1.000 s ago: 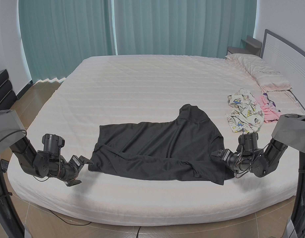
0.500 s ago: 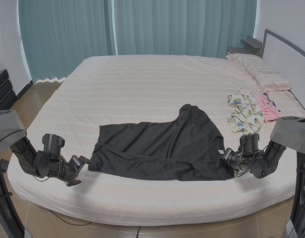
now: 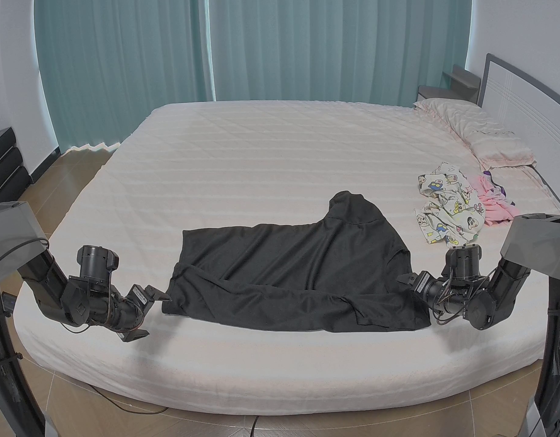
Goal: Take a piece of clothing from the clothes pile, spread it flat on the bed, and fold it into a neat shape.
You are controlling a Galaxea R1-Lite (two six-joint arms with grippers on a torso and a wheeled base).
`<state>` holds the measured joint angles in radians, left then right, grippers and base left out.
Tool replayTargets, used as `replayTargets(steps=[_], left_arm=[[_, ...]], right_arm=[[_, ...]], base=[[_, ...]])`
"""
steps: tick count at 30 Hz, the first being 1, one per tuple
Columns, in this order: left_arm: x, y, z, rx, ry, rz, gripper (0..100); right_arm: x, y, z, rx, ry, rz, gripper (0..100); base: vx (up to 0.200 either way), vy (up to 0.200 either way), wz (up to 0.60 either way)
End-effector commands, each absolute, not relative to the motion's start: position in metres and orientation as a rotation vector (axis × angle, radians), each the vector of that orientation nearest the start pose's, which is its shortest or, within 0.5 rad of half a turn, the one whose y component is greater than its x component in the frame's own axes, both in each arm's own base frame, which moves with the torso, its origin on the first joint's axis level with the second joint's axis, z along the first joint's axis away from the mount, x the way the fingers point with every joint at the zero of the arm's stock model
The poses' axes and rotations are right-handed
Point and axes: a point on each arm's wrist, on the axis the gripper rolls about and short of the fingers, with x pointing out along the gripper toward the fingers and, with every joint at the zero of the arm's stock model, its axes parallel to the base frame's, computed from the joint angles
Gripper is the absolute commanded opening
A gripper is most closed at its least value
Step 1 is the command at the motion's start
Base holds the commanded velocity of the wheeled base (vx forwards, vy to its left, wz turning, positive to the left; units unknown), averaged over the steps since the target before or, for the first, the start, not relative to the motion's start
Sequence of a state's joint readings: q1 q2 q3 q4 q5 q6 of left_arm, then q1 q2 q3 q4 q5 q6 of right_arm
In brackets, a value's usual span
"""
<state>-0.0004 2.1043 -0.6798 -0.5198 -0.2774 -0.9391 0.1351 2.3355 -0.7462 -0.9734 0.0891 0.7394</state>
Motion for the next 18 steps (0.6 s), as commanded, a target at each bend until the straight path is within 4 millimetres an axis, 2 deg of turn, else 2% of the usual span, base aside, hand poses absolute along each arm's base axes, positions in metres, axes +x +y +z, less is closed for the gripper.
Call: replayTargets(steps=[1, 3, 8, 13, 18], left_arm=[[0.316, -0.006, 0.016, -0.994, 0.951, 0.184, 100], [0.316, -0.006, 0.016, -1.004, 0.943, 0.184, 100], [0.318, -0.006, 0.018, -1.049, 0.911, 0.187, 100], [0.319, -0.006, 0.02, -1.048, 0.903, 0.184, 100], [0.317, -0.005, 0.029, -1.05, 0.881, 0.172, 100]], right_arm=[[0.353, 0.041, 0.0, 0.706, 0.634, -0.036, 100], [0.349, 0.035, 0.009, 0.714, 0.614, -0.045, 100], [0.332, 0.022, 0.021, 0.736, 0.599, -0.073, 100], [0.312, 0.024, 0.02, 0.734, 0.628, -0.074, 100], [0.304, 0.025, 0.017, 0.734, 0.611, -0.057, 100]], base=[[0.0, 0.0, 0.0], [0.0, 0.0, 0.0], [0.2, 0.0, 0.0], [0.2, 0.0, 0.0], [0.2, 0.0, 0.0]])
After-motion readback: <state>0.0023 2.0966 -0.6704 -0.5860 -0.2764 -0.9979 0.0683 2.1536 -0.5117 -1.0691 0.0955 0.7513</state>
